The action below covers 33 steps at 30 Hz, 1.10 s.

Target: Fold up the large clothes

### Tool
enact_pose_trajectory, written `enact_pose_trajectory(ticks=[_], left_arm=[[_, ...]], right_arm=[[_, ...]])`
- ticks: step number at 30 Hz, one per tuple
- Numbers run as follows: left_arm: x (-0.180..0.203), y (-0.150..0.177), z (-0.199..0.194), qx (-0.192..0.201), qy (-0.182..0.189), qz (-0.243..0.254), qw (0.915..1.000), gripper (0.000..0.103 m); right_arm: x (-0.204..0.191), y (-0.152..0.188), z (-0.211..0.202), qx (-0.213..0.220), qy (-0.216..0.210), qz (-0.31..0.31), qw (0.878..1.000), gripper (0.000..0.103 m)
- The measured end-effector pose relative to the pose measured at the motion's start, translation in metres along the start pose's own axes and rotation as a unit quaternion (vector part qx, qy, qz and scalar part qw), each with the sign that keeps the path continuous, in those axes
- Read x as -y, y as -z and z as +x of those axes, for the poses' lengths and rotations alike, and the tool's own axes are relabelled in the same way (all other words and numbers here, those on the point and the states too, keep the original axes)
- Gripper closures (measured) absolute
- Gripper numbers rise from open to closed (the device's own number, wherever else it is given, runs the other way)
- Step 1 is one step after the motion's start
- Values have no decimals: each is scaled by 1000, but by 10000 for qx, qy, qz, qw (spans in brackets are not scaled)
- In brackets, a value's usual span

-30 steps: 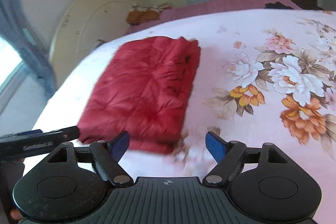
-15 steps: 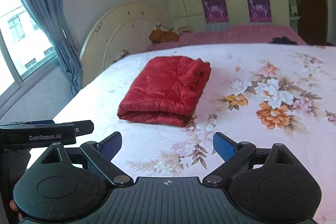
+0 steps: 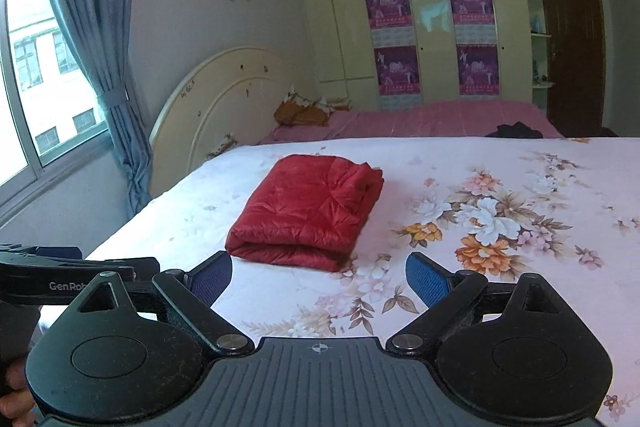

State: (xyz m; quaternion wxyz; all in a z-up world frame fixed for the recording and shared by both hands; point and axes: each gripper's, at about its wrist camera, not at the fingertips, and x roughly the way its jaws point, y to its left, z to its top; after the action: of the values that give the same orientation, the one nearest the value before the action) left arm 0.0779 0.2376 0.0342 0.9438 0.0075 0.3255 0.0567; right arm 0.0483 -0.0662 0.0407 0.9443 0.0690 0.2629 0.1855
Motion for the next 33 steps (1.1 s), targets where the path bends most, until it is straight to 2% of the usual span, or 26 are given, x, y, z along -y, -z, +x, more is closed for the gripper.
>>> enact_pose_trajectory(ticks=[12,33], left_arm=[[2,0,-13,156,-3,-49,9999,0],[-10,1,-9,99,-78,-95,9999,0]], right_arm=[[3,1,-5,39,-43,44,10000,10],[-6,1,3,-15,-151,22,9999,10]])
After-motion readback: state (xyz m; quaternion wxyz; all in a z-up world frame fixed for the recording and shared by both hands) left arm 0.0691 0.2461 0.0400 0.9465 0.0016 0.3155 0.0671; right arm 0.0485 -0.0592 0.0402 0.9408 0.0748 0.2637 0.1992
